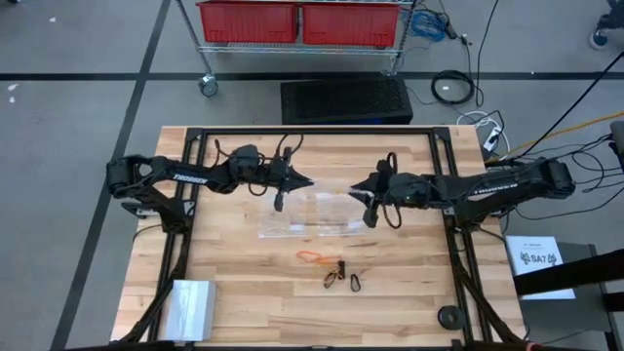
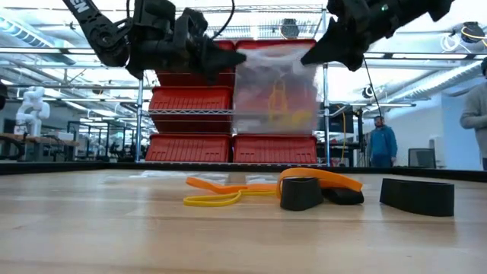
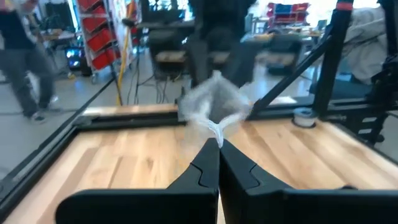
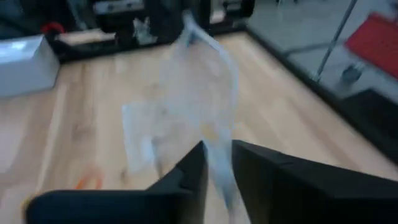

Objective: Sort rubber bands
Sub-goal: Put the yellow rubber band into the zip bag, then close the zip bag

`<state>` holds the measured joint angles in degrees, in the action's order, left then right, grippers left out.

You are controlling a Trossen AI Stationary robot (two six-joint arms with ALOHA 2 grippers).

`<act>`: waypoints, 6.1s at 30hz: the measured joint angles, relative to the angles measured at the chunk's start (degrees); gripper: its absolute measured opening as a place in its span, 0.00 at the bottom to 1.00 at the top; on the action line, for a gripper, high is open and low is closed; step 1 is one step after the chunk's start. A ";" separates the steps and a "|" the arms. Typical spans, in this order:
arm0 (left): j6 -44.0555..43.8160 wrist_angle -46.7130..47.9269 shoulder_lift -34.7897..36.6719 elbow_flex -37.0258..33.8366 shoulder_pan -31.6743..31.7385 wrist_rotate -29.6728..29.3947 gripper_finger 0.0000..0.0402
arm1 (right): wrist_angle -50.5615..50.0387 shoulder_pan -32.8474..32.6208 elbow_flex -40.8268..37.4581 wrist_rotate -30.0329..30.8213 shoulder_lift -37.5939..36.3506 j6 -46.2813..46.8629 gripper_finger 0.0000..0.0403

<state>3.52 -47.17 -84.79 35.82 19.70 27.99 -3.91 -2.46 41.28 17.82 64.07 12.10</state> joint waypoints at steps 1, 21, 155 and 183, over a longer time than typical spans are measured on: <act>0.01 -0.06 0.00 -0.58 0.30 -0.08 0.00 | -2.81 -0.56 1.17 -0.35 0.00 1.09 0.22; 1.34 -4.72 10.64 -10.97 4.33 -1.49 0.00 | -1.53 -17.26 12.37 -11.71 22.37 9.84 0.42; 7.33 -1.15 12.59 -10.82 2.01 -3.13 0.00 | -42.25 5.03 52.73 -3.01 36.83 -10.68 0.22; 10.94 10.61 12.59 -9.22 5.37 -15.24 0.00 | -37.06 10.75 34.74 -9.97 24.80 -11.28 0.28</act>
<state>14.46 -36.55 -72.20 26.60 25.07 12.74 -40.97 8.29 76.02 7.85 88.88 0.82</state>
